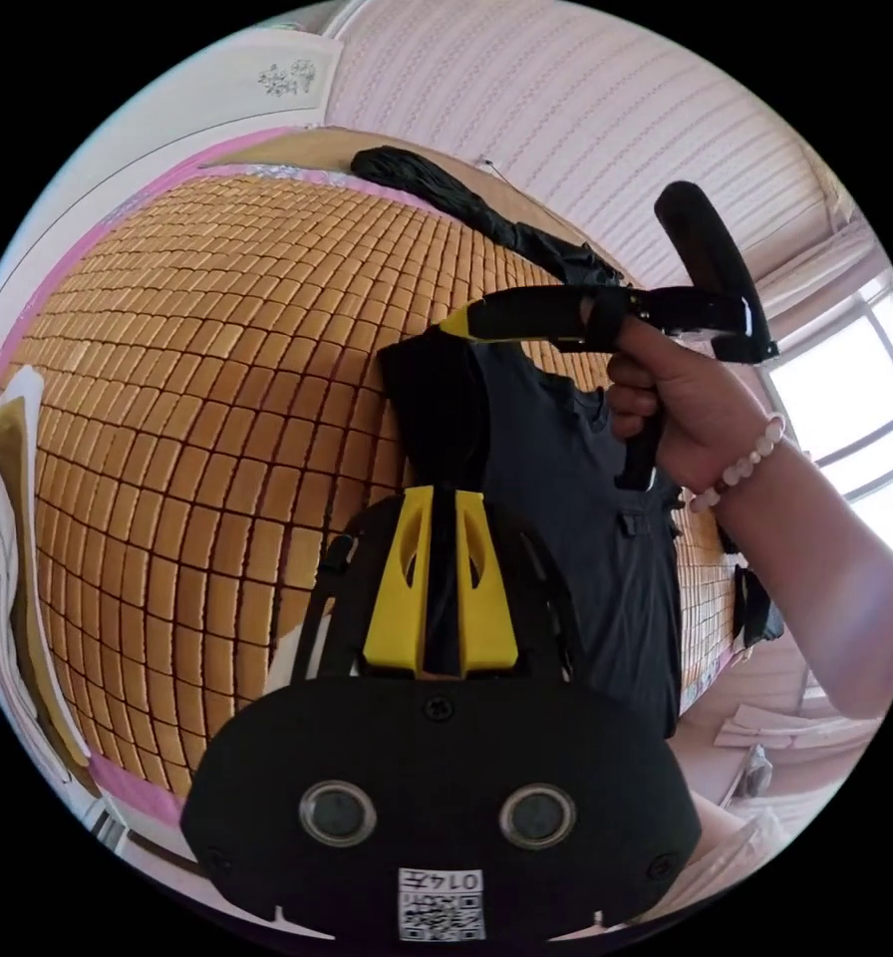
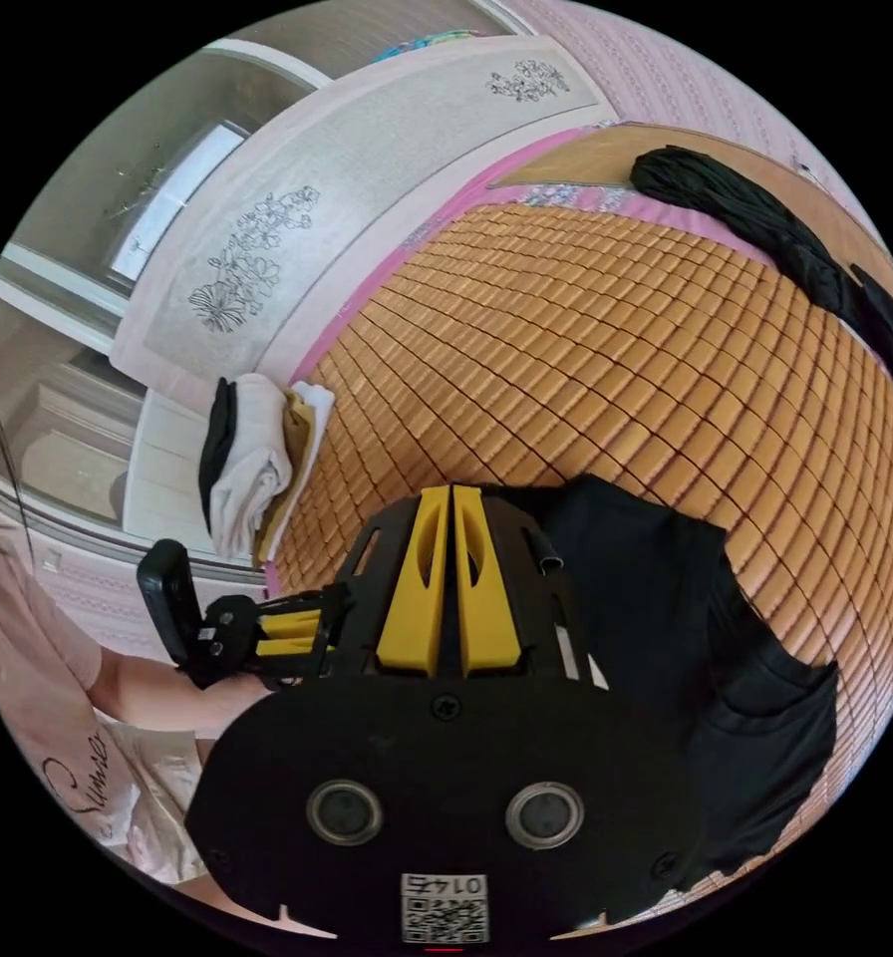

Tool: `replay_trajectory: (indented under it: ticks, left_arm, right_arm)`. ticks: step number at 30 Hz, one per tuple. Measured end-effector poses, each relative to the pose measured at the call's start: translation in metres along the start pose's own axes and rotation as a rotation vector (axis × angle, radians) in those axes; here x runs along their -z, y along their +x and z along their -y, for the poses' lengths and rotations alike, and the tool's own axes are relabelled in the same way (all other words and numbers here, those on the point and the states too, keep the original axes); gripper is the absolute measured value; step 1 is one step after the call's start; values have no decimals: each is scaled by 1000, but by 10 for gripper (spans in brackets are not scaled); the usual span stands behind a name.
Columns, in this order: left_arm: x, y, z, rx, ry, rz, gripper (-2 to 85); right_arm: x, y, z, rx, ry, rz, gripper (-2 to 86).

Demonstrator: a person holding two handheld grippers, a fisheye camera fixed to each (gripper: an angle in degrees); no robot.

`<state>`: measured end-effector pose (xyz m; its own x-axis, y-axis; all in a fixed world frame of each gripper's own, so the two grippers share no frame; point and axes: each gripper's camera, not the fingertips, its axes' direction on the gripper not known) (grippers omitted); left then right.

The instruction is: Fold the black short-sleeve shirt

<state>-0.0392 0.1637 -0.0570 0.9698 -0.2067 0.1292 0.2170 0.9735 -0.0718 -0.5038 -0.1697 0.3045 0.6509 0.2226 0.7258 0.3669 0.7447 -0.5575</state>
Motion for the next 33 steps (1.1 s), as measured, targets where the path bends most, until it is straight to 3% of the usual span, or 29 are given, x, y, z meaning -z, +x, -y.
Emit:
replay_trajectory:
  ticks: [3, 7, 10, 14, 18, 23, 25, 27, 29, 33]
  left_arm:
    - [21, -30, -6, 92, 58, 3, 2]
    - [32, -65, -16, 213, -21, 125, -7]
    - [45, -78, -23, 242, -9, 66, -4]
    - [52, -77, -17, 220, 17, -15, 38]
    - [37, -78, -6, 229, -49, 31, 52]
    - [33, -75, -7, 186, -44, 17, 3]
    - [34, -71, -5, 161, -49, 30, -5]
    - [36, -69, -5, 166, -40, 45, -6]
    - [42, -65, -4, 150, -6, 41, -4]
    - [69, -24, -5, -140, 174, -83, 36]
  right_arm:
    - [-28, -17, 30, 61, -33, 26, -1]
    - [-39, -30, 51, 107, -52, 18, 2]
    - [-30, -31, 45, 121, -52, -76, 7]
    - [-61, -42, 42, 165, -190, -158, 49]
    - [-94, -57, 45, 214, -296, -164, 102]
    - [-99, -72, 42, 279, -279, -366, 32]
    - [-94, -64, 43, 242, -272, -330, 17]
    - [-75, -52, 42, 181, -214, -231, 10]
    - [-22, -33, 24, 60, 0, -119, 7]
    - [51, 10, -41, -149, 272, 45, 11]
